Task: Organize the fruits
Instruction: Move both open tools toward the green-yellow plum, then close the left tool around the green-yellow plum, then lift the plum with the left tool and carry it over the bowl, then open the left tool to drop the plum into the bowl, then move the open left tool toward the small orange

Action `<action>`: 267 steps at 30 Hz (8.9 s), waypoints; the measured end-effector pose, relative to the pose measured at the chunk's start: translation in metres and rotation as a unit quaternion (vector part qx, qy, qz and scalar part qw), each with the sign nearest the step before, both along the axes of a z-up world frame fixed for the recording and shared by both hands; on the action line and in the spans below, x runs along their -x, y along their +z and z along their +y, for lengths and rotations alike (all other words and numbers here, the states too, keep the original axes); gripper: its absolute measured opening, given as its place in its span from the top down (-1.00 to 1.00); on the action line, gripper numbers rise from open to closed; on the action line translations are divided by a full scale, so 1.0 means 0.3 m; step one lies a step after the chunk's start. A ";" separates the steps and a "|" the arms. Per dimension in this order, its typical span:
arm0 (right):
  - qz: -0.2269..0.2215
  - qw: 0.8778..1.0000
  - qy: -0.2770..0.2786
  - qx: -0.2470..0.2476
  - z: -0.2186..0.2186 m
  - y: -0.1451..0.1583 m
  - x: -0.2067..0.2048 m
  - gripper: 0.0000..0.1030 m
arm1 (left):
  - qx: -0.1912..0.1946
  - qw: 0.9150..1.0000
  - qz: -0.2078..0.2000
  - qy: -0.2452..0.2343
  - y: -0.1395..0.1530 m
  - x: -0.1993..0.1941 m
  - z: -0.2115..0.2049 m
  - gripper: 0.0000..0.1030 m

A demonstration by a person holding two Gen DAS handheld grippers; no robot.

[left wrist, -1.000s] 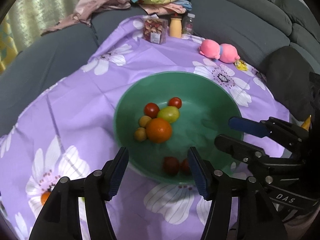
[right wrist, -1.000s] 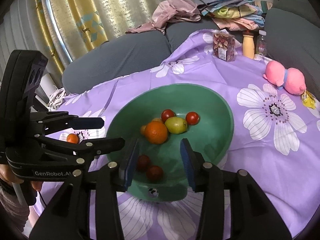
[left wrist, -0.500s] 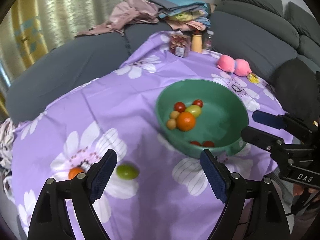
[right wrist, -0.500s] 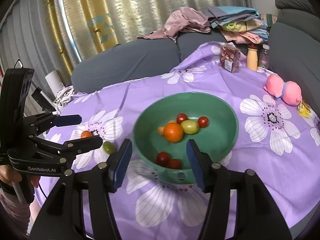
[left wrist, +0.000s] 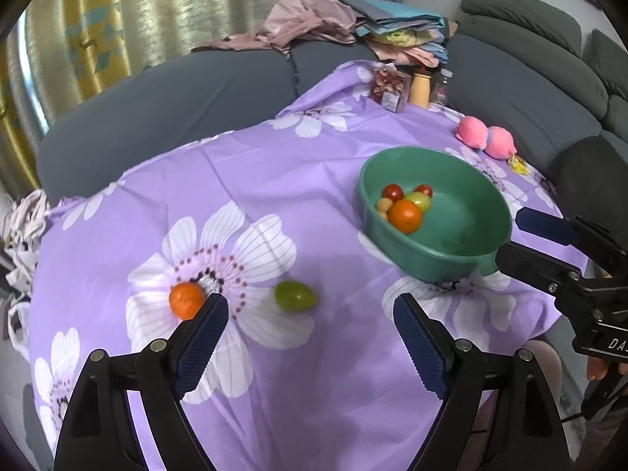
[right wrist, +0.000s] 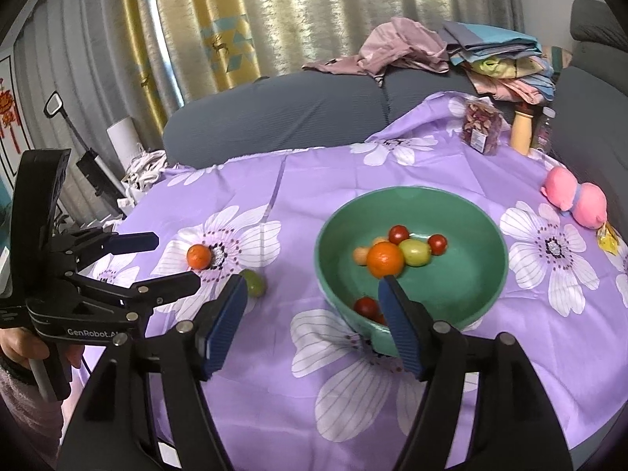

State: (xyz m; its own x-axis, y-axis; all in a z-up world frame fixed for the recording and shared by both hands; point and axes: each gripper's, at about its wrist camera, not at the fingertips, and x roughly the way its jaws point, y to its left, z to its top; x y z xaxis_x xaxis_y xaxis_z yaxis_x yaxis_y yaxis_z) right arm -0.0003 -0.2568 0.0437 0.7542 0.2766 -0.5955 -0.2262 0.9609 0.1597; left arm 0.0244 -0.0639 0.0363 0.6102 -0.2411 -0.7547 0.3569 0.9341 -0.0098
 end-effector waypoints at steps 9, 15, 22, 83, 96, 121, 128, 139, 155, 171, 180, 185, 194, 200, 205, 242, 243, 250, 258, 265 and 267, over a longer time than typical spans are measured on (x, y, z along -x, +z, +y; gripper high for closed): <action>0.020 0.999 0.032 0.009 0.095 -0.030 -0.019 -0.39 | 0.015 0.999 0.011 0.026 -0.032 0.029 0.096 -0.93; 0.034 0.997 0.059 0.019 0.170 -0.053 -0.033 -0.40 | 0.022 0.998 0.019 0.049 -0.052 0.027 0.164 -0.93; 0.046 0.996 0.070 0.031 0.219 -0.071 -0.047 -0.41 | 0.037 0.997 0.034 0.061 -0.081 0.020 0.221 -0.93; 0.156 0.980 0.116 0.049 0.328 -0.343 -0.346 -0.36 | 0.136 0.978 0.158 -0.021 -0.296 -0.285 0.182 -0.93; 0.170 0.975 0.138 0.039 0.343 -0.363 -0.399 -0.01 | 0.145 0.974 0.166 -0.058 -0.323 -0.316 0.120 -0.29; 0.143 0.976 0.160 0.048 0.369 -0.311 -0.342 0.35 | 0.136 0.977 0.153 -0.062 -0.264 -0.259 0.104 0.14; 0.124 0.979 0.157 0.046 0.358 -0.262 -0.268 0.35 | 0.128 0.980 0.136 -0.067 -0.210 -0.193 0.084 0.14; 0.095 0.984 0.144 0.038 0.306 -0.196 -0.181 0.35 | 0.110 0.984 0.111 -0.084 -0.130 -0.127 0.005 0.14; 0.052 0.995 0.080 0.017 0.098 -0.117 -0.144 0.35 | 0.076 0.982 0.081 -0.151 -0.034 -0.141 -0.222 0.14; 0.050 0.998 0.022 -0.005 -0.081 -0.144 -0.186 0.35 | 0.061 0.974 0.093 -0.197 -0.051 -0.204 -0.420 0.14; 0.063 0.998 0.009 -0.007 -0.125 -0.178 -0.208 0.34 | 0.063 0.970 0.112 -0.205 -0.088 -0.232 -0.466 0.14; 0.074 0.997 0.004 -0.007 -0.133 -0.199 -0.217 0.32 | 0.064 0.969 0.125 -0.202 -0.109 -0.245 -0.473 0.14; 0.073 0.997 -0.004 -0.006 -0.134 -0.196 -0.211 0.27 | 0.052 0.976 0.118 -0.177 -0.105 -0.245 -0.453 -0.50; 0.068 0.998 -0.011 -0.003 -0.135 -0.174 -0.181 -0.04 | 0.043 0.981 0.104 -0.159 -0.087 -0.225 -0.407 -0.69; 0.068 0.998 -0.013 0.001 -0.114 -0.166 -0.145 -0.29 | 0.043 0.985 0.100 -0.137 -0.078 -0.189 -0.332 -0.91; 0.093 0.990 0.099 0.049 0.271 -0.173 -0.062 -0.35 | 0.125 0.981 0.134 0.066 -0.199 -0.002 0.343 -0.93; 0.095 0.989 0.099 0.050 0.278 -0.176 -0.066 -0.35 | 0.128 0.980 0.136 0.067 -0.203 -0.005 0.348 -0.93; 0.107 0.987 0.107 0.057 0.313 -0.197 -0.097 -0.35 | 0.140 0.978 0.138 0.069 -0.211 -0.027 0.380 -0.93; 0.115 0.985 0.119 0.055 0.365 -0.215 -0.150 -0.35 | 0.146 0.979 0.125 0.068 -0.198 -0.072 0.404 -0.93; 0.122 0.981 0.142 0.046 0.433 -0.233 -0.218 -0.35 | 0.168 0.976 0.117 0.081 -0.189 -0.133 0.451 -0.93; 0.127 0.980 0.150 0.041 0.457 -0.244 -0.243 -0.35 | 0.171 0.975 0.118 0.081 -0.192 -0.151 0.456 -0.93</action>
State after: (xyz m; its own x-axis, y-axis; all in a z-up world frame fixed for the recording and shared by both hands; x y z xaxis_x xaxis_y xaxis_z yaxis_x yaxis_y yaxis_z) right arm 0.0726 -0.1196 -0.0294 0.4712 0.4062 -0.7829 -0.4627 0.8695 0.1726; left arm 0.0698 0.0730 -0.0214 0.4812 -0.4179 -0.7706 0.1551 0.9058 -0.3944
